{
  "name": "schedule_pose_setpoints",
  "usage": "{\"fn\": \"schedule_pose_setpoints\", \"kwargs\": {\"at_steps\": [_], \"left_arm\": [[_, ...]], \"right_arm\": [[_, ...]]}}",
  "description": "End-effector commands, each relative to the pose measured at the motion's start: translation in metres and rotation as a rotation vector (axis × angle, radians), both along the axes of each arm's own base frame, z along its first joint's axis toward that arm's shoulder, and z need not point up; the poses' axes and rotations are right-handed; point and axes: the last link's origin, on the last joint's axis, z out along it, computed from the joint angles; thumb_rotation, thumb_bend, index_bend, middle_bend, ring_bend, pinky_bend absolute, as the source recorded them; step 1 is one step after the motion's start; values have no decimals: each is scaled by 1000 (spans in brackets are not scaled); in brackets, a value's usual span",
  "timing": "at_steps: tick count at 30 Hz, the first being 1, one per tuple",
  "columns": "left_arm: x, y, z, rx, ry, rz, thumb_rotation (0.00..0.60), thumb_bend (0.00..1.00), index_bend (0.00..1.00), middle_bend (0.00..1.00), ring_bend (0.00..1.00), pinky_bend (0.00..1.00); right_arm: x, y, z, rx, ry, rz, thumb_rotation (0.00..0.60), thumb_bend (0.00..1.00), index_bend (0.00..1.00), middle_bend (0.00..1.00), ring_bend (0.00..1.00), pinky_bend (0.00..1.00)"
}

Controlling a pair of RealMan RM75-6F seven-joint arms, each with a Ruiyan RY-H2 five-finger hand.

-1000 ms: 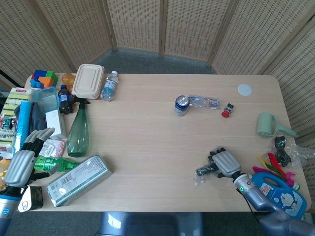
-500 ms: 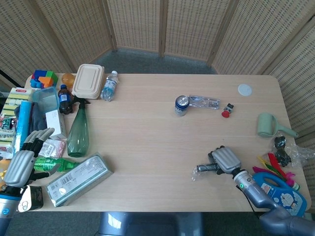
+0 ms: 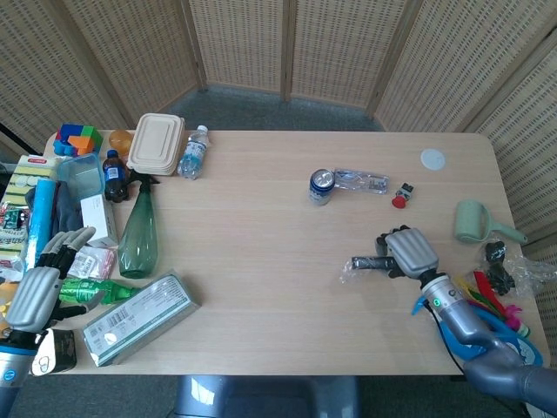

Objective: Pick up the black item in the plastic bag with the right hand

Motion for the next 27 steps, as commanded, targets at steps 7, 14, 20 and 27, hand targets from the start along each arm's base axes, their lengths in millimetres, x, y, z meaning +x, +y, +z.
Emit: {"fn": "schedule_pose_setpoints", "kwargs": {"at_steps": [7,14,20,27], "left_arm": [[2,0,-2,-5,-3,-2,600,298,0,0,0,0],[3,-2,-1,2,-3,3,600,297,0,0,0,0],[4,-3,-1,-1,0,3,600,298,0,0,0,0],[3,-4,-1,5,-1,6,600,297,0,0,0,0]], "right_arm": [[20,-21,39,-123,-77,26,600,257,700,571,436,384],[27,-30,63,-227,-136,40,600,251,700,572,436,384],[42,-46,92,-340,-211,71,600,252,702,571,436,384],[52,-52,109,-385,-241,92,600,252,705,570,436,384]]}}
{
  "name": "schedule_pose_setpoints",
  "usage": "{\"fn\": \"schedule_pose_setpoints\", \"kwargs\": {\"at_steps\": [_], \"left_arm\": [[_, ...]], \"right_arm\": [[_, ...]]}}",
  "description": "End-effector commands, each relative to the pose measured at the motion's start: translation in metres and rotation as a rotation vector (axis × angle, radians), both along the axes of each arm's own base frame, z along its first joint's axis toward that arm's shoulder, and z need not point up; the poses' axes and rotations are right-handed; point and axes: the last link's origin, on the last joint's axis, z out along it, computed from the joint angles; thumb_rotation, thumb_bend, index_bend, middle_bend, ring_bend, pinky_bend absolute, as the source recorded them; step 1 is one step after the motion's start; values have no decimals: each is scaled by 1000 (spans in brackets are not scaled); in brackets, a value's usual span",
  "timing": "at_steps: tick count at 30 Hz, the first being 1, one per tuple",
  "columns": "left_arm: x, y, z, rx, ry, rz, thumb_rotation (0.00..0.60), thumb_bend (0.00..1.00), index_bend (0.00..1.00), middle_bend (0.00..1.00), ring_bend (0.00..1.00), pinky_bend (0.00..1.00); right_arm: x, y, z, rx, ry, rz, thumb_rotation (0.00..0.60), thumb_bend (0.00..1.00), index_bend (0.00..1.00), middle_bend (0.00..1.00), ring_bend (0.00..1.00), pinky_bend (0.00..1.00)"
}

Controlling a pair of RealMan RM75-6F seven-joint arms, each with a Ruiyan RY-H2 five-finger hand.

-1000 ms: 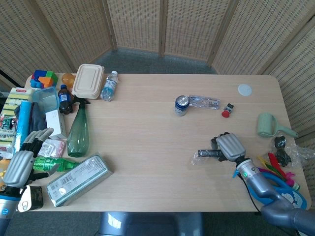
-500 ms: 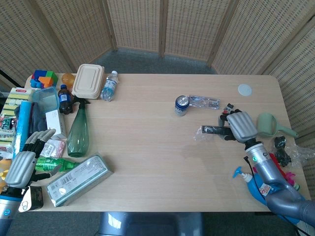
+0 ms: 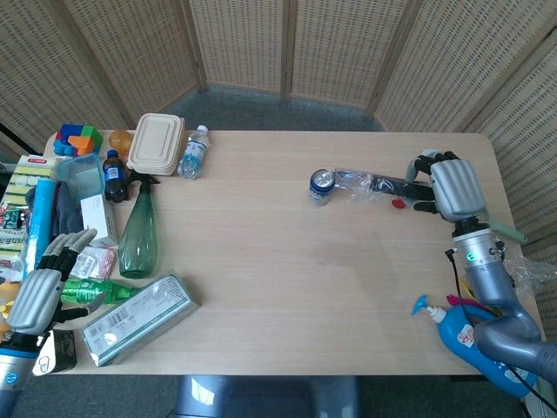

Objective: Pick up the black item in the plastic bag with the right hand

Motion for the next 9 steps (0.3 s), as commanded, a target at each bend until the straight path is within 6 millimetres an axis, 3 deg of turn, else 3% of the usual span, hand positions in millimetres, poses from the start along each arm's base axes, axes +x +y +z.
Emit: {"fn": "schedule_pose_setpoints", "kwargs": {"at_steps": [1,9], "left_arm": [[0,0,0,1,0,0,600,297,0,0,0,0],[0,2,0,-3,2,-4,600,298,0,0,0,0]], "right_arm": [[1,0,1,-3,-2,2,600,252,707,569,436,384],[-1,1,1,-3,-1,-3,600,252,712,567,436,384]]}}
